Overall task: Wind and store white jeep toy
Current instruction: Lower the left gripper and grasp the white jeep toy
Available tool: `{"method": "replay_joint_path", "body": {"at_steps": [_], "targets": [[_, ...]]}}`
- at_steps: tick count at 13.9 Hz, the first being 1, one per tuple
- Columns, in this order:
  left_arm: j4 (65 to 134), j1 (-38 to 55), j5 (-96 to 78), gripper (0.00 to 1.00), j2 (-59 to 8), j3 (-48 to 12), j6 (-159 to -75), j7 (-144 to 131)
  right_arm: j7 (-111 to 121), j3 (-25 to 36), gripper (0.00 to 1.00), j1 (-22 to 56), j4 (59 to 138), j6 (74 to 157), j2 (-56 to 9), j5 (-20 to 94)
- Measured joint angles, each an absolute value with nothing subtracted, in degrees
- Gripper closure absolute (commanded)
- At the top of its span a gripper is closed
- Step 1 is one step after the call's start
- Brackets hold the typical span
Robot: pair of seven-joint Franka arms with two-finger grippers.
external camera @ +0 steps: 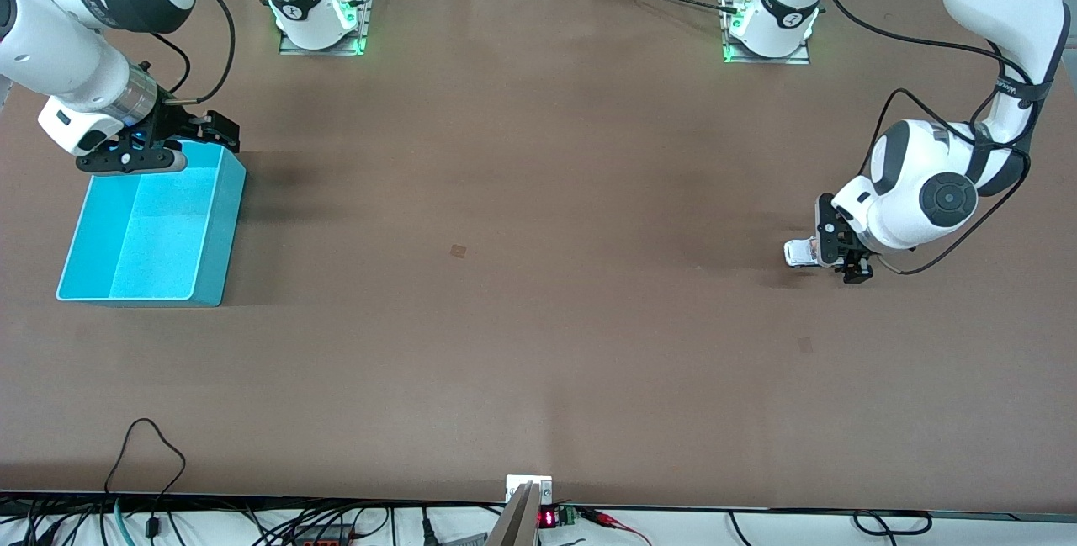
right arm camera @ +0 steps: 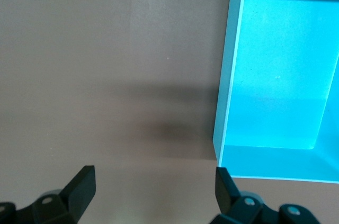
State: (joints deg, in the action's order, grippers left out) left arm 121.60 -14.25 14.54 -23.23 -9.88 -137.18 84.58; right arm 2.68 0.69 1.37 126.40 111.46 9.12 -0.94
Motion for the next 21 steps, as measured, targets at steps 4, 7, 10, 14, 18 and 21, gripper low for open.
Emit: {"method": "replay_joint_path", "body": {"at_steps": [4, 7, 10, 14, 18, 21], "targets": [[123.7, -16.0, 14.5, 0.0, -23.2, -10.0, -139.8, 84.8, 2.7, 0.7, 0.0, 1.4, 126.4, 111.4, 9.1, -0.9], [123.9, -16.0, 14.5, 0.0, -23.2, -10.9, -140.1, 85.2, 3.0, 0.7, 0.0, 1.4, 126.4, 111.2, 9.0, -0.9], [124.0, -16.1, 14.5, 0.01, -23.5, -11.2, -140.7, 86.2, 3.0, 0.7, 0.0, 1.4, 126.4, 111.0, 8.9, -0.9], [124.1, -17.2, 14.3, 0.07, -24.3, -11.2, -141.0, 87.2, 3.0, 0.7, 0.0, 1.4, 126.4, 110.6, 8.9, -0.9], [124.1, -17.3, 14.0, 0.13, -24.7, -11.7, -141.2, 87.2, 3.0, 0.7, 0.0, 1.4, 126.4, 110.5, 8.9, -0.9], [124.2, -17.3, 13.5, 0.15, -24.7, -12.1, -141.2, 87.2, 3.0, 0.7, 0.0, 1.4, 126.4, 110.4, 8.9, -0.9]]}}
